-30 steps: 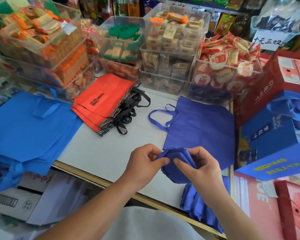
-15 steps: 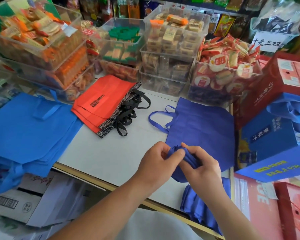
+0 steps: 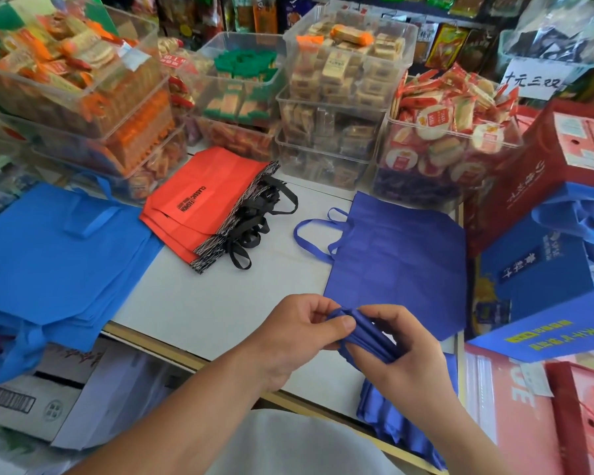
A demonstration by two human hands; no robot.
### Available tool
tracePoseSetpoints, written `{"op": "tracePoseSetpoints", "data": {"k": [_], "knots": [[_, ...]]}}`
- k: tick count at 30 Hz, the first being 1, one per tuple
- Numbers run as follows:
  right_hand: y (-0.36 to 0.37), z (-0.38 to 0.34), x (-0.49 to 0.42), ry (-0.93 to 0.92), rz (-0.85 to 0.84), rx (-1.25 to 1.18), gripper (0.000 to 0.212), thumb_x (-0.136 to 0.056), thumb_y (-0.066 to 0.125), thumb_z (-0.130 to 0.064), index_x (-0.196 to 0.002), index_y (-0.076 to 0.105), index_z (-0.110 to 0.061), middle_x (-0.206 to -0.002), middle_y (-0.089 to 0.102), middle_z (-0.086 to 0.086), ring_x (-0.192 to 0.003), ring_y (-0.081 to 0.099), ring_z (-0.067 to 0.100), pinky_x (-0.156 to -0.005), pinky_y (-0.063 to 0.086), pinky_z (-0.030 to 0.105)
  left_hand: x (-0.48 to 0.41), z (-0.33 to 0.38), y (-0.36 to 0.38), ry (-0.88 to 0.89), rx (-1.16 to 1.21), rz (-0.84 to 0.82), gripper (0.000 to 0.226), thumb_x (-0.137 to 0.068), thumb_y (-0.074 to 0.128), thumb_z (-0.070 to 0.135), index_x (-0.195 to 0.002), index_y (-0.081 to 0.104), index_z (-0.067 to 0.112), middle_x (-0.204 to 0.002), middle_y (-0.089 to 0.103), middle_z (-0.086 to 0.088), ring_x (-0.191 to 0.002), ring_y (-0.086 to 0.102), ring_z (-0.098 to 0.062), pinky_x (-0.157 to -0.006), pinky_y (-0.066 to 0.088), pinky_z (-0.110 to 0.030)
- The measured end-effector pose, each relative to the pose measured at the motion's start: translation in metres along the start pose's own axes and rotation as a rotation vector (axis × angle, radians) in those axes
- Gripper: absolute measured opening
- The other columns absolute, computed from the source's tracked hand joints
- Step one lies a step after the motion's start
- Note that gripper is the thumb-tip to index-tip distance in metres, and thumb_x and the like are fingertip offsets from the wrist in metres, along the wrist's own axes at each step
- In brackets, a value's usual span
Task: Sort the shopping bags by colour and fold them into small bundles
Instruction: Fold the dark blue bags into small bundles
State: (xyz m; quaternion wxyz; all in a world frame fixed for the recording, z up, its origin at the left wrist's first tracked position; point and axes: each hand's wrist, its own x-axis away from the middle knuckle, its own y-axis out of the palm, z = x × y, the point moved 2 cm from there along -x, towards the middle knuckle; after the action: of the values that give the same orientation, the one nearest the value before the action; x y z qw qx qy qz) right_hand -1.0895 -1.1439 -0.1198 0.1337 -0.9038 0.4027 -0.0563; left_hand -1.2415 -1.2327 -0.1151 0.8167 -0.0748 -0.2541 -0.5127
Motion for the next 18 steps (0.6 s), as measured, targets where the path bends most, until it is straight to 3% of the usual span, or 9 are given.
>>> {"op": "tracePoseSetpoints", "data": {"k": [4,7,9,11,15,18], "knots": [[0.002,0.010,0.001,0.048,0.053,-0.131,0.046,-0.071,0.090,0.001,-0.103,0.072,-0.026,-0.106,0.075,0.000,-0.098,0.073,0.026,-0.081,0.062,0.050,-0.001,0.004,-0.001,-0.002,0.035,0.022,0.010,-0.093,0.071,0.004,-0.100,0.070,-0.003,-0.096,0.075,-0.020,-0.086,0.073,-0.020,-0.083,0.061,-0.031],[0.005,0.016,-0.001,0.000,0.050,-0.116,0.039,-0.070,0.088,0.007,-0.100,0.071,-0.011,-0.106,0.073,0.000,-0.099,0.072,0.025,-0.082,0.062,0.046,-0.001,0.006,-0.006,0.059,-0.162,0.066,0.007,-0.089,0.078,0.014,-0.094,0.075,0.010,-0.089,0.076,-0.010,-0.079,0.068,-0.009,-0.079,0.058,-0.023],[0.006,0.013,-0.002,-0.069,0.071,-0.083,0.036,-0.070,0.090,0.001,-0.097,0.070,-0.010,-0.102,0.072,-0.004,-0.095,0.072,0.021,-0.080,0.061,0.033,-0.002,0.011,-0.010,0.124,-0.280,0.063,0.007,-0.087,0.080,0.018,-0.092,0.076,0.015,-0.084,0.075,-0.001,-0.076,0.064,-0.003,-0.075,0.055,-0.017],[0.005,0.006,-0.006,-0.123,0.089,-0.029,0.030,-0.070,0.087,-0.012,-0.095,0.071,-0.016,-0.099,0.072,-0.008,-0.092,0.072,0.016,-0.078,0.057,0.020,-0.004,0.015,-0.016,0.126,-0.255,0.014,0.010,-0.088,0.080,0.021,-0.095,0.077,0.015,-0.090,0.077,-0.004,-0.080,0.066,-0.005,-0.081,0.056,-0.023],[0.004,-0.006,-0.019,-0.228,0.023,0.118,0.028,-0.078,0.078,-0.014,-0.103,0.072,-0.026,-0.100,0.072,-0.008,-0.093,0.070,0.018,-0.077,0.055,0.022,-0.008,0.022,-0.023,0.037,-0.182,-0.022,0.023,-0.093,0.073,0.038,-0.097,0.078,0.015,-0.095,0.078,-0.004,-0.086,0.069,-0.011,-0.089,0.059,-0.034],[0.006,-0.010,-0.026,-0.322,-0.013,0.212,0.028,-0.081,0.077,-0.011,-0.108,0.074,-0.017,-0.103,0.070,-0.008,-0.092,0.069,0.015,-0.076,0.055,0.021,-0.010,0.024,-0.029,-0.044,-0.087,-0.046,0.024,-0.093,0.075,0.031,-0.101,0.076,0.009,-0.097,0.078,-0.008,-0.087,0.072,-0.014,-0.088,0.061,-0.034]]}}
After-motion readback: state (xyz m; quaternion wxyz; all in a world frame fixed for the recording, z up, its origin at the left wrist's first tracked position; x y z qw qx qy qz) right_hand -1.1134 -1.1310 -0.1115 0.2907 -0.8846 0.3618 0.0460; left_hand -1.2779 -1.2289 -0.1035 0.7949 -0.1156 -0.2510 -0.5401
